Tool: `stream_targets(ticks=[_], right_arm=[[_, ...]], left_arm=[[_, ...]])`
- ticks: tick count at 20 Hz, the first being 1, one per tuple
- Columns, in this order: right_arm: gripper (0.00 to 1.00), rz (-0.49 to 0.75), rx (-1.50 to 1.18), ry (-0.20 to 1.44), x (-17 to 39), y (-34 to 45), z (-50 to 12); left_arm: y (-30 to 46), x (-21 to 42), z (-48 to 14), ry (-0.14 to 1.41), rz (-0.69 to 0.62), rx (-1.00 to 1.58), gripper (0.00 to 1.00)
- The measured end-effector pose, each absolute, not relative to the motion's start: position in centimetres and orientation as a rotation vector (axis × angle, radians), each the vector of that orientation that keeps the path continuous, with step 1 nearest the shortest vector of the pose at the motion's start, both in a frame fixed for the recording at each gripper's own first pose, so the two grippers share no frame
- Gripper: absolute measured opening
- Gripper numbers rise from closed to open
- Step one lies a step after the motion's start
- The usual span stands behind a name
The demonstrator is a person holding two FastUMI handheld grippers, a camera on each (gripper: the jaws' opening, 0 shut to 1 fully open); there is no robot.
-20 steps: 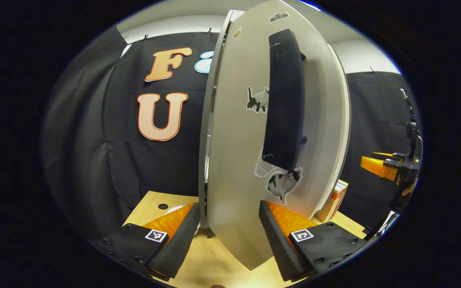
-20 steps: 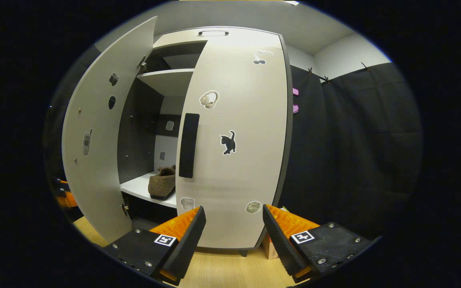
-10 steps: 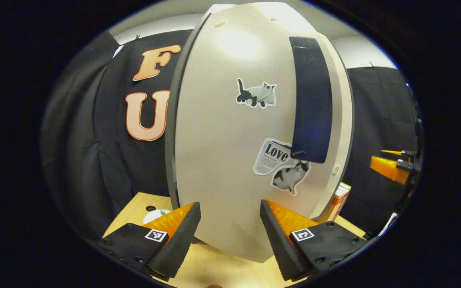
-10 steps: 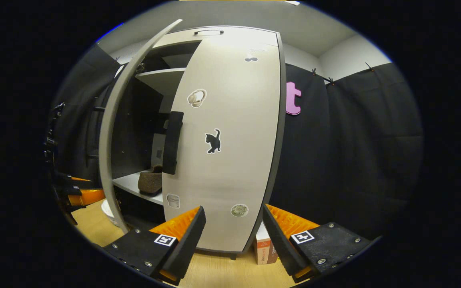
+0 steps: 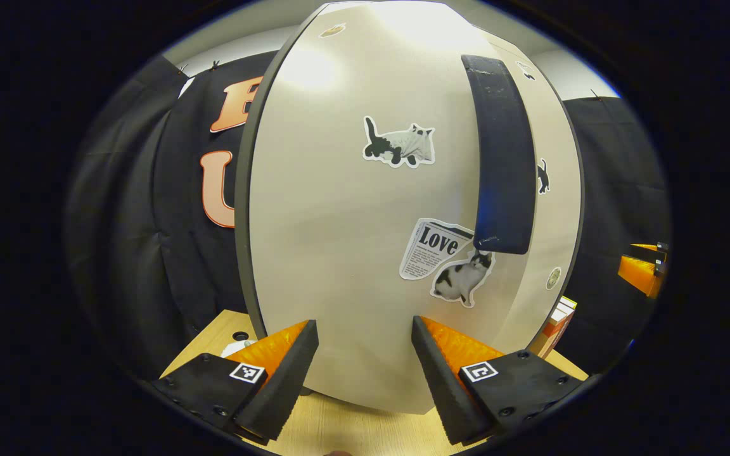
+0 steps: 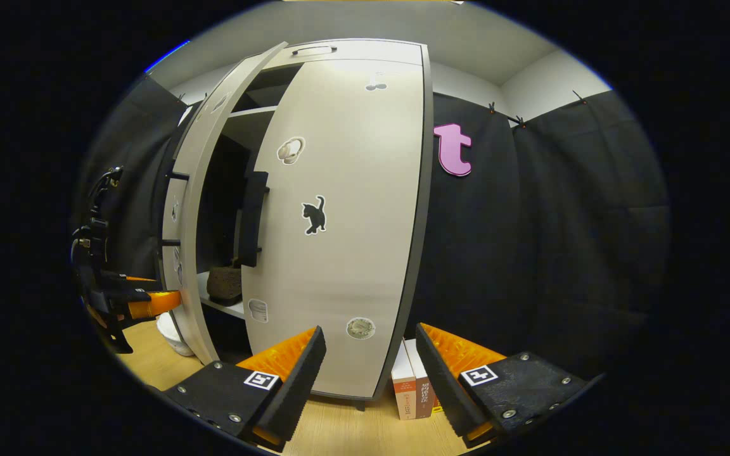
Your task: Grab one shoe with the right hand and put it into the shoe cabinet, grab the other shoe with the left hand and put it into the shoe cabinet; then close the right door with the right hand and the left door with the left hand.
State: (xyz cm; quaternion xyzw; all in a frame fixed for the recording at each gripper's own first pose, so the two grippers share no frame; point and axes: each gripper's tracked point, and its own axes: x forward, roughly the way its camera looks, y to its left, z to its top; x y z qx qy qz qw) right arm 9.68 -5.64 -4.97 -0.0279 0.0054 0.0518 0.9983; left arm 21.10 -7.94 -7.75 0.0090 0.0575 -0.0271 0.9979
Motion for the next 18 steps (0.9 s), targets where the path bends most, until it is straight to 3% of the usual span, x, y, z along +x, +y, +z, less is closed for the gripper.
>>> stream_targets(ticks=[9, 18], right_arm=[[0.89, 0.112, 0.016, 0.029, 10.7, -7.6, -4.4], [0.89, 0.13, 0.071, 0.066, 11.1, -8.4, -1.7]], left_arm=[[-9.7, 25.2, -7.7, 0.108, -0.009, 0.036, 0.97], [-8.8, 24.7, -7.3, 0.17, 0.042, 0.051, 0.99]])
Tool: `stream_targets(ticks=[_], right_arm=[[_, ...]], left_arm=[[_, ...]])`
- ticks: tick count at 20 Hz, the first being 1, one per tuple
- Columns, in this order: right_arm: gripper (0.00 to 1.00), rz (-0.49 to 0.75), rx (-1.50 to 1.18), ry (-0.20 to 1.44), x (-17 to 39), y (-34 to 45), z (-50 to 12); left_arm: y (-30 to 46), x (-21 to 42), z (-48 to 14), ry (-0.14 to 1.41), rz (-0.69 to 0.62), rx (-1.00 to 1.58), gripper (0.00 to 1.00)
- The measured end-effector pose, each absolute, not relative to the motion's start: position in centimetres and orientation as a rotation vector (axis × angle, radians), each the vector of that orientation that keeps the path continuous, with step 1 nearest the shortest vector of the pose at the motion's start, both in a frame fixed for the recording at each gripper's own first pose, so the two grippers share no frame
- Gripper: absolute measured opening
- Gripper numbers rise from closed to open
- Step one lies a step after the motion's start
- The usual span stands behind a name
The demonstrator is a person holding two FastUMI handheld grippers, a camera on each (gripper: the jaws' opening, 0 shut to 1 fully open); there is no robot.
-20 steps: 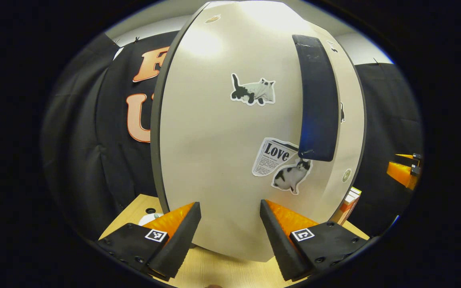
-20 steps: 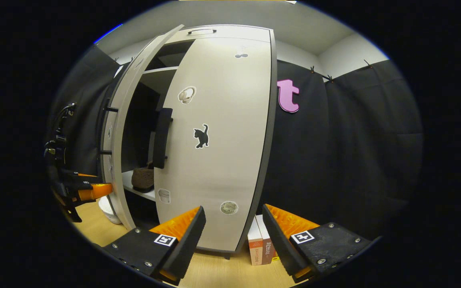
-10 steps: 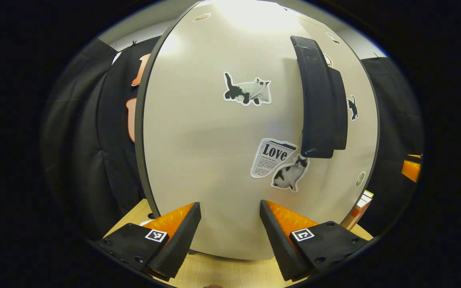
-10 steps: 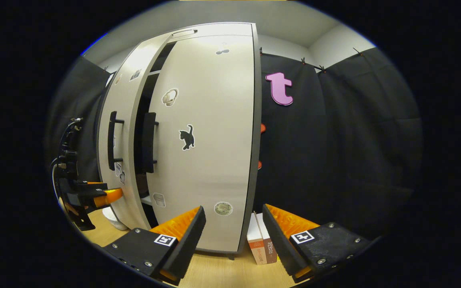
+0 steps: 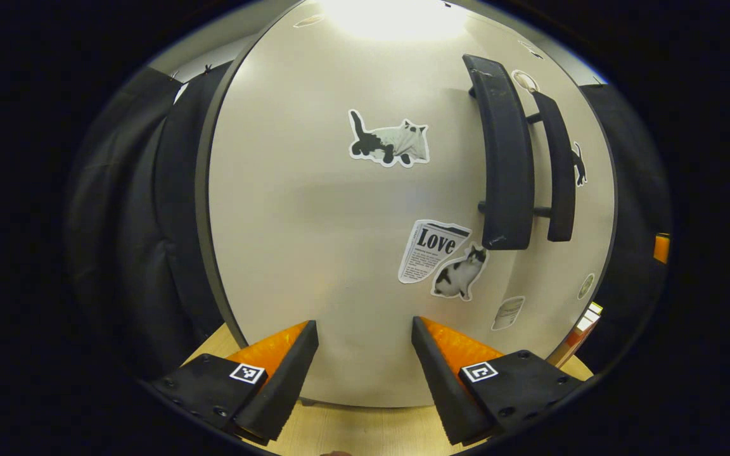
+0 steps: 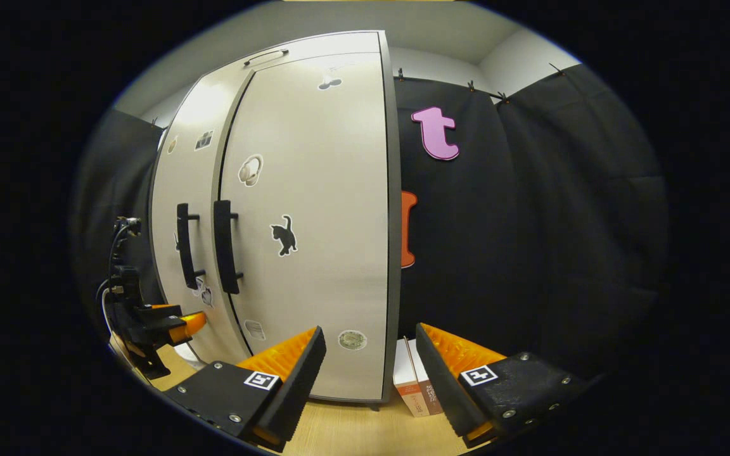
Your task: Grab one shoe with the right hand and put it into the shoe cabinet, grab the other shoe with the left hand and put it into the shoe cabinet; then close the right door with the right hand and the left door with the left hand.
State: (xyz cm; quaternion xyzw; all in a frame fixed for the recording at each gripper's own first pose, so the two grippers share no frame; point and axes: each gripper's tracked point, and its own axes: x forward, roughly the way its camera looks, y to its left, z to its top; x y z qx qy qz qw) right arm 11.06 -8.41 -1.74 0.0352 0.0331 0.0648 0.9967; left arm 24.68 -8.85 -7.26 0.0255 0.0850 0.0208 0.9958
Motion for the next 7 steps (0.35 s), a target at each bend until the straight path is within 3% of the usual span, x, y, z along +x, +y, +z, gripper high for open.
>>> stream_targets(ticks=[7], right_arm=[[0.89, 0.154, 0.063, 0.037, 9.3, -8.9, 2.8]], left_arm=[[-7.7, 18.9, 1.8, 0.105, 0.003, -0.012, 0.97]])
